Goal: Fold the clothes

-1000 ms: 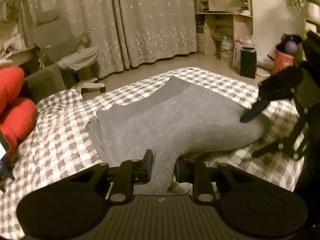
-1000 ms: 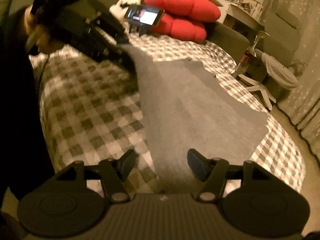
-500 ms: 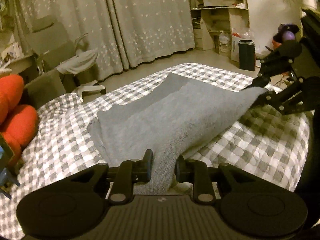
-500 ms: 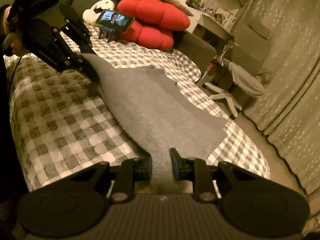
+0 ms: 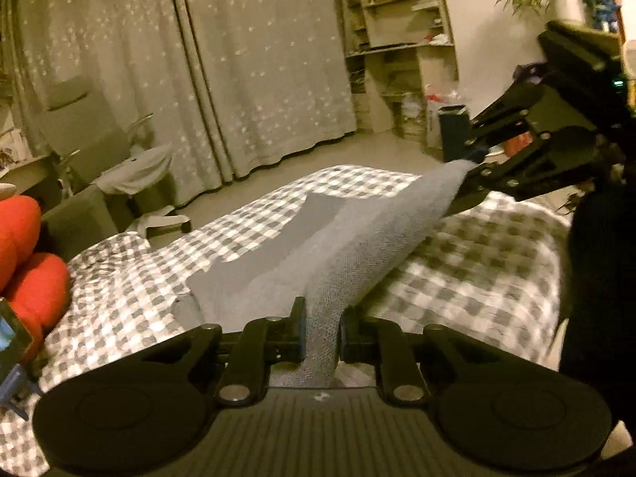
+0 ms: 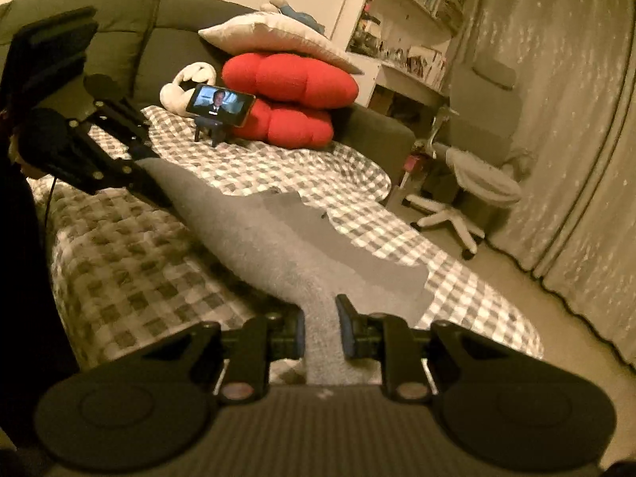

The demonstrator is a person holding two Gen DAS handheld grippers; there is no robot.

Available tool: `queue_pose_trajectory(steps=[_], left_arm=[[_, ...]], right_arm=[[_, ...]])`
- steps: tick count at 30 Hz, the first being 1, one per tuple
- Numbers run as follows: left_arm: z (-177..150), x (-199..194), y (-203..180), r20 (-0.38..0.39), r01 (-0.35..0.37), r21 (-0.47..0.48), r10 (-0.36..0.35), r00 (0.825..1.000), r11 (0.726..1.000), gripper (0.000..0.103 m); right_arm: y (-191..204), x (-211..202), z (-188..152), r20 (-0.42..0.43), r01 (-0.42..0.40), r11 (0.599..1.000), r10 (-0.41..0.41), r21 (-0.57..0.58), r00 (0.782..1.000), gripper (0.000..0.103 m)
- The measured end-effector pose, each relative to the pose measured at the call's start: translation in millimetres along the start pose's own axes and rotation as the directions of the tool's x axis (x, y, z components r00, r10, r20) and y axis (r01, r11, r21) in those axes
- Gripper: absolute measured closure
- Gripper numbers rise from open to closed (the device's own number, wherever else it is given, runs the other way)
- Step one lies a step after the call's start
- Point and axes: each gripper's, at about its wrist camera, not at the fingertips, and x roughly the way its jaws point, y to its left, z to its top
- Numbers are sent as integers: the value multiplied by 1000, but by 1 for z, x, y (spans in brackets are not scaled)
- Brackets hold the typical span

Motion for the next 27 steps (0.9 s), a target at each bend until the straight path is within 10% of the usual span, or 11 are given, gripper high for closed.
queue_pose_trajectory(steps=[27], left_arm=[[3, 23, 50, 27, 68, -253, -64, 998, 965, 88]], right_arm=[[-44, 2, -16, 50, -110, 983, 103, 145, 993, 83]])
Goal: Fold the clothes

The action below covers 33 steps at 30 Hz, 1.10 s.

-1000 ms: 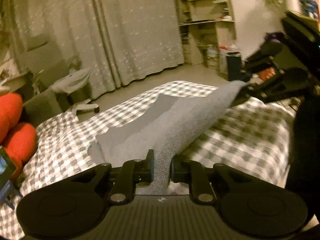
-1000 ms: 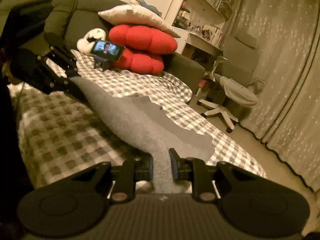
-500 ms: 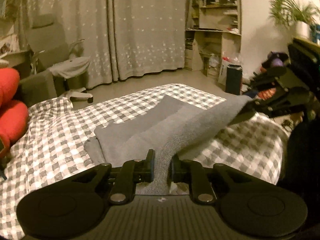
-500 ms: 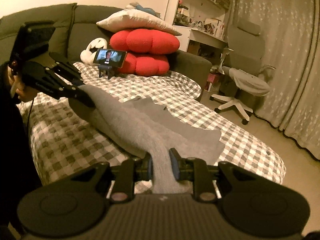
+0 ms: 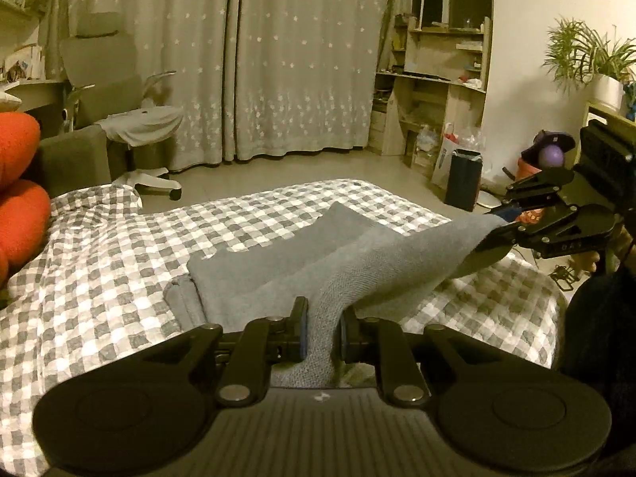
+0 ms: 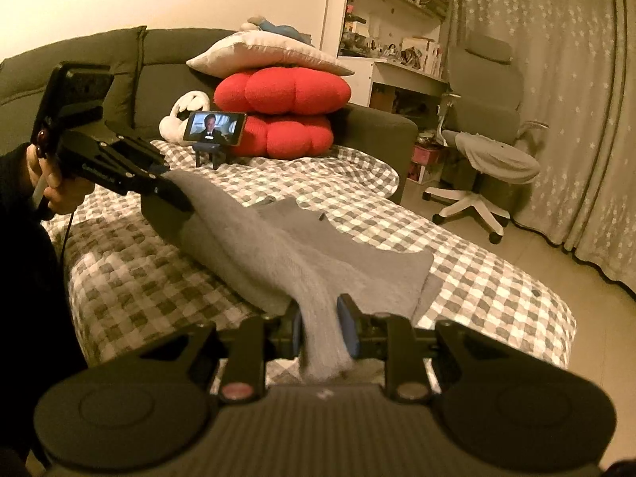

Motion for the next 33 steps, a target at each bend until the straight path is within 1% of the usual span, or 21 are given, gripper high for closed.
queue_pose_trajectory(steps=[6, 13, 18, 22, 26, 28, 31, 33], left_arm=[[1, 5, 5, -1, -6, -20, 6, 1000, 1000, 88], [1, 6, 6, 1, -6, -21, 6, 1000, 1000, 88], [1, 5, 6, 11, -3, -27, 3, 1000, 1000, 88], [5, 7, 10, 12, 7, -57, -6, 1000, 998, 88], [21, 25, 24, -19, 0, -92, -1, 1000, 996, 88], [28, 39, 34, -48, -6, -107, 1, 999, 994, 87], [37, 62, 52, -103, -19, -122, 6, 995, 992, 86], [39, 79, 68, -138, -14, -148, -7, 990, 989, 85]], right_arm=[[-3, 2, 0, -5, -1, 1000, 1, 8, 1000, 82], [-6, 2, -3, -8, 12, 1000, -12, 14, 1000, 81], [-8, 0, -3, 11, 22, 999, -23, 28, 1000, 81], [-11, 1, 0, 21, 21, 999, -22, 48, 1000, 82], [-22, 11, 12, 17, 19, 995, -21, 100, 1000, 82], [-32, 21, 22, 6, 18, 990, -19, 141, 1000, 82], [-51, 46, 36, -39, 10, 978, -2, 208, 999, 83], [-63, 67, 43, -86, -2, 973, 23, 232, 996, 83]])
